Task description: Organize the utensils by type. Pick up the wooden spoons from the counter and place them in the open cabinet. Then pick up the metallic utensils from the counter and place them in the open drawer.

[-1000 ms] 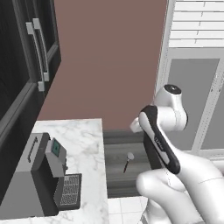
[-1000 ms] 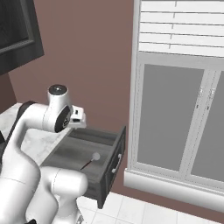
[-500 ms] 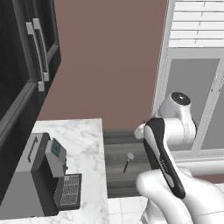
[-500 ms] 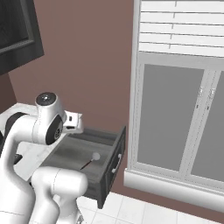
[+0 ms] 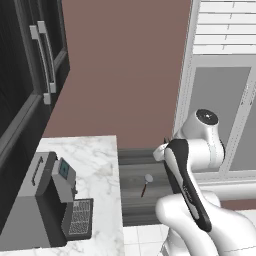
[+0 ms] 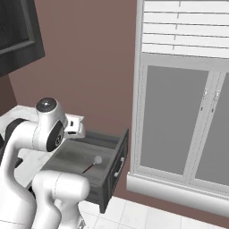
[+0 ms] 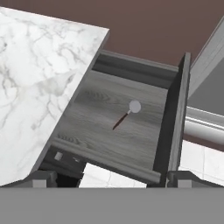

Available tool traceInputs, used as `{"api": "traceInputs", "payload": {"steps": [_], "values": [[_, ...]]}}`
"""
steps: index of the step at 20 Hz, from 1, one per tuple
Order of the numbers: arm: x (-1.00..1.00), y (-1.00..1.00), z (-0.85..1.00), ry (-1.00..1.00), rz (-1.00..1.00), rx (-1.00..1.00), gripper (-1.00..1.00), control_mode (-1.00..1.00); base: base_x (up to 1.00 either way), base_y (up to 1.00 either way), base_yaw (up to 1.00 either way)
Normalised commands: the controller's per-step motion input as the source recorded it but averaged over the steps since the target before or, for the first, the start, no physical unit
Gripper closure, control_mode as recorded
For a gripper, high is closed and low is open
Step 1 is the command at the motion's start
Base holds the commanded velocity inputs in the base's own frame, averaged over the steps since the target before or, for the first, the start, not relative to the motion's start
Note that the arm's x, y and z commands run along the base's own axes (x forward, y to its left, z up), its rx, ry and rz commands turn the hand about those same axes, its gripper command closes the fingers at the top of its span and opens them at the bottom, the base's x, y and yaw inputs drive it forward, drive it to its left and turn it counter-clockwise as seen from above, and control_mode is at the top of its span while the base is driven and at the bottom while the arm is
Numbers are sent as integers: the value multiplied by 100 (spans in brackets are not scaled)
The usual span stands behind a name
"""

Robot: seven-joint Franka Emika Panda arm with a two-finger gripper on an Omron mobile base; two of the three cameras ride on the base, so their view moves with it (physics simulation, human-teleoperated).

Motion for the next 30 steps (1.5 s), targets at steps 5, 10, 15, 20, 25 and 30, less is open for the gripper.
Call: {"api": "traceInputs", "payload": {"steps": [5,10,15,20,25,30], "values": [[-14,-5,-6,3,0,-1,-100,100,-26,-12,-1],[0,0,0,0,0,0,-100,100,-70,-46,-7],[0,0,0,0,0,0,-100,100,-72,-59,12],[0,0,0,0,0,0,-100,100,-82,-33,56],[0,0,0,0,0,0,-100,100,-46,-18,98],[0,0,0,0,0,0,-100,100,-13,1,100]]}}
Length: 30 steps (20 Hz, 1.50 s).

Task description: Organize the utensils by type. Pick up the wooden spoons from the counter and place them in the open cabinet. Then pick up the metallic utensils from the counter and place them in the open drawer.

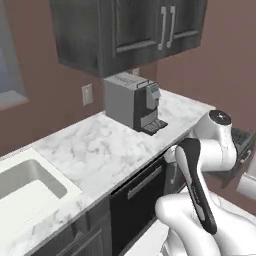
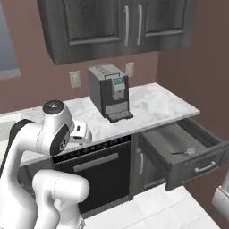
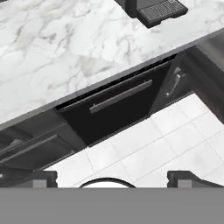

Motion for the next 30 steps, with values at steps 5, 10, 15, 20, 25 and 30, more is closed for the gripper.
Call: {"api": "traceInputs", "payload": {"steps": [5,10,15,20,25,30], "values": [[0,0,0,0,0,0,-100,100,-10,33,100],[0,0,0,0,0,0,-100,100,-29,68,81],[0,0,0,0,0,0,-100,100,-19,100,10],[0,0,0,0,0,0,-100,100,0,100,0],[0,0,0,0,0,0,-100,100,0,100,0],[0,0,0,0,0,0,-100,100,16,100,0]]}}
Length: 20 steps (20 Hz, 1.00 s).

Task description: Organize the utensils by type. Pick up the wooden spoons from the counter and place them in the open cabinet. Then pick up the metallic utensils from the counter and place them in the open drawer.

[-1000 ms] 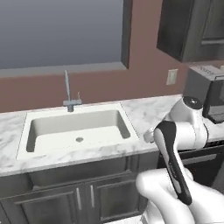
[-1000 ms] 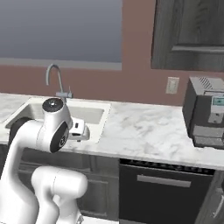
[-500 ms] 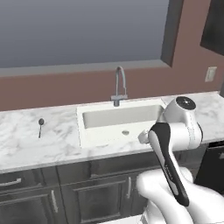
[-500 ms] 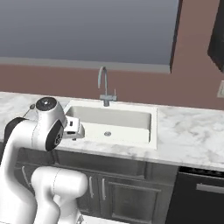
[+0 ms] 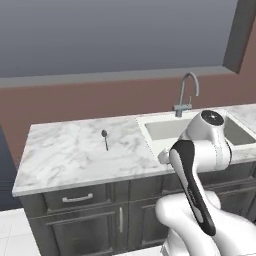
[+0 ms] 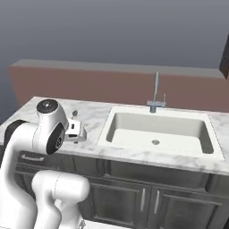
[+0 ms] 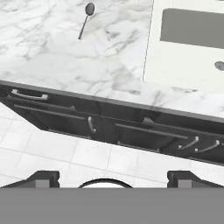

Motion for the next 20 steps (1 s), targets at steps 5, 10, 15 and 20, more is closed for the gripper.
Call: {"api": "traceInputs", "payload": {"steps": [5,10,15,20], "values": [[0,0,0,0,0,0,-100,100,49,87,-6],[0,0,0,0,0,0,-100,100,71,49,-3],[0,0,0,0,0,0,-100,100,58,23,0],[0,0,0,0,0,0,-100,100,42,18,0]]}}
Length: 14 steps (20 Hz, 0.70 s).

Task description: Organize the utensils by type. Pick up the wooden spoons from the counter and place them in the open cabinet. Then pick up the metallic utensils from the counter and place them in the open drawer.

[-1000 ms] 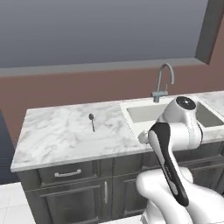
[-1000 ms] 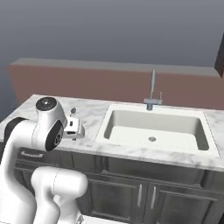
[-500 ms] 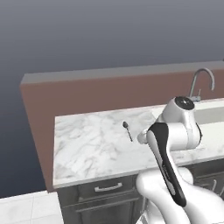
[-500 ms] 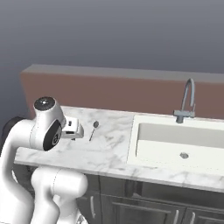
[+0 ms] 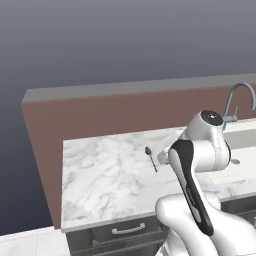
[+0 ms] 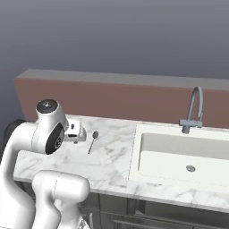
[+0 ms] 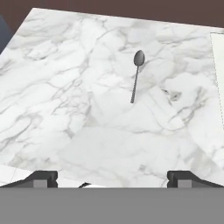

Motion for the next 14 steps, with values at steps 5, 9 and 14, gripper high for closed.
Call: {"api": "traceInputs", "payload": {"steps": [5,9,14], "values": [[16,0,-10,0,0,-2,-100,-100,8,4,0],[76,0,-14,1,0,0,-100,-100,0,0,0],[82,-2,-15,2,0,3,-100,-100,0,0,0]]}}
